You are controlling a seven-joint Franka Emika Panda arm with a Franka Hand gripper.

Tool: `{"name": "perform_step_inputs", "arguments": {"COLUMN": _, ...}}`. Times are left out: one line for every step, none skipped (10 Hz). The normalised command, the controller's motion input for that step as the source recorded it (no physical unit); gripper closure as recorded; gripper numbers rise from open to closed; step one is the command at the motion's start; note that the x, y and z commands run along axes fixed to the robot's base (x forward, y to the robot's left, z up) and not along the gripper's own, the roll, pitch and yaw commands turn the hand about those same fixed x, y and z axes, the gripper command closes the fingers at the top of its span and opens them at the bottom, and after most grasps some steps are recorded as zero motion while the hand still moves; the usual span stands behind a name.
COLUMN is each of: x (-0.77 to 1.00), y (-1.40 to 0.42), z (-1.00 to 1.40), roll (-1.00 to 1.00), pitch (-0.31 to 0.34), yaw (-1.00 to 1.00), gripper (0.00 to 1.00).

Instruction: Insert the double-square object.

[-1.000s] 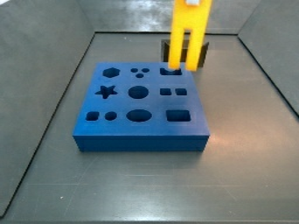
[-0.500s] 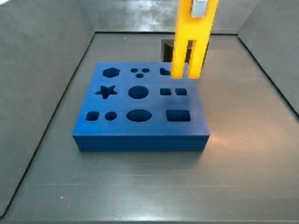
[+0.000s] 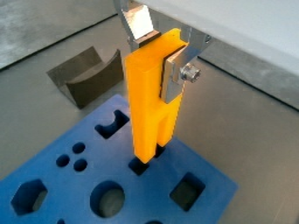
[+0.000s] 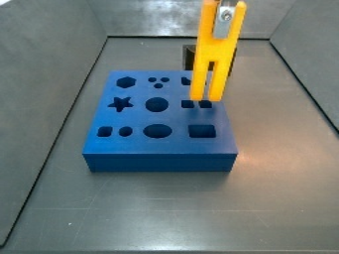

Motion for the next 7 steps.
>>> {"name": "perform_step_inputs", "arguments": {"x": -0.12, "y": -0.09, "z": -0.17, "roll": 0.03, "pitch": 0.000, "yaw": 0.10, "gripper": 1.00}}
{"name": "perform_step_inputs", "arguments": {"x": -0.13, "y": 0.00, "z": -0.16, "roll": 0.03, "pitch": 0.000, "yaw": 0.11, "gripper": 1.00}}
{"name": "perform_step_inputs", "arguments": {"x": -0.09, "y": 0.04, "z": -0.13, "roll": 0.00, "pitch": 0.000, "yaw": 0.08, "gripper": 1.00}}
{"name": "perform_step_inputs", "arguments": {"x": -0.03, "y": 0.03, "z": -0.12, "roll": 0.00, "pitch": 0.000, "yaw": 0.04, "gripper": 1.00}}
{"name": "perform_step_inputs", "arguments": {"x": 0.00, "y": 0.00, "z": -0.12, "roll": 0.00, "pitch": 0.000, "yaw": 0.03, "gripper": 1.00}}
{"name": "perform_step_inputs", "arguments": {"x": 0.00, "y": 0.00, "z": -0.14, "roll": 0.00, "pitch": 0.000, "yaw": 0.04, "gripper": 1.00}}
{"name": "perform_step_inputs", "arguments": {"x": 0.06, "y": 0.00, "z": -0.14, "roll": 0.00, "pitch": -0.006, "yaw": 0.04, "gripper": 1.00}}
